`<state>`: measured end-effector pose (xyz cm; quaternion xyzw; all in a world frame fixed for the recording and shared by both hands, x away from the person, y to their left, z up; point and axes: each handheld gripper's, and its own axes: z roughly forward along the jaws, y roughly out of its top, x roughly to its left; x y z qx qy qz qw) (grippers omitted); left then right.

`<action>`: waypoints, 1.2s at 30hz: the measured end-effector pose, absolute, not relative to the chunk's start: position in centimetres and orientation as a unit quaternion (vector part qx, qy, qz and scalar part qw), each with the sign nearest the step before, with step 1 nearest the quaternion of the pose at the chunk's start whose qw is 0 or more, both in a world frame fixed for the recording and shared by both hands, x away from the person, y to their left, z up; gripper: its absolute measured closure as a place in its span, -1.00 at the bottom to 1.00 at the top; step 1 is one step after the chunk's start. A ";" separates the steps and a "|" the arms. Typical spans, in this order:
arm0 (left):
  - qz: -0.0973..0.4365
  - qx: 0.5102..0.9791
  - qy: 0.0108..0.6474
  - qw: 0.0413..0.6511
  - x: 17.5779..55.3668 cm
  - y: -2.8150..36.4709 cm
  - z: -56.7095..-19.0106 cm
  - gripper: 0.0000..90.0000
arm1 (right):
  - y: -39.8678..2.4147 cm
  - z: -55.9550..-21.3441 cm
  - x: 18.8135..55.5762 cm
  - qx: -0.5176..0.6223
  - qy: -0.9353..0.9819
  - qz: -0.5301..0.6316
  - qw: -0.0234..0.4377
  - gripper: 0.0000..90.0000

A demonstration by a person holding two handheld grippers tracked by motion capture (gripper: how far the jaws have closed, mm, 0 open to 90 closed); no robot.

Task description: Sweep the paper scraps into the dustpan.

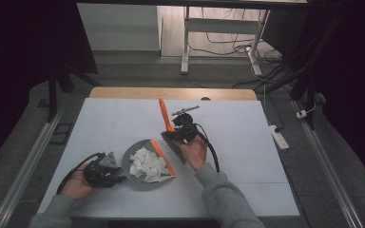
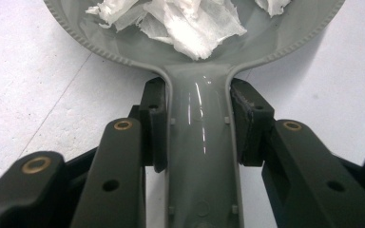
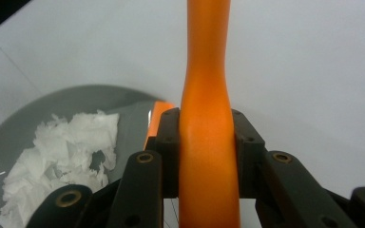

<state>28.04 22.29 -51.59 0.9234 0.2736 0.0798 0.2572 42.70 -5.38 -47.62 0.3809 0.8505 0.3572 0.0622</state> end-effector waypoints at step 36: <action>0.106 0.899 0.307 0.295 27.8 22.2 -51.8 0.40 | -13.4 -45.6 41.8 0.421 0.799 0.424 0.072 0.56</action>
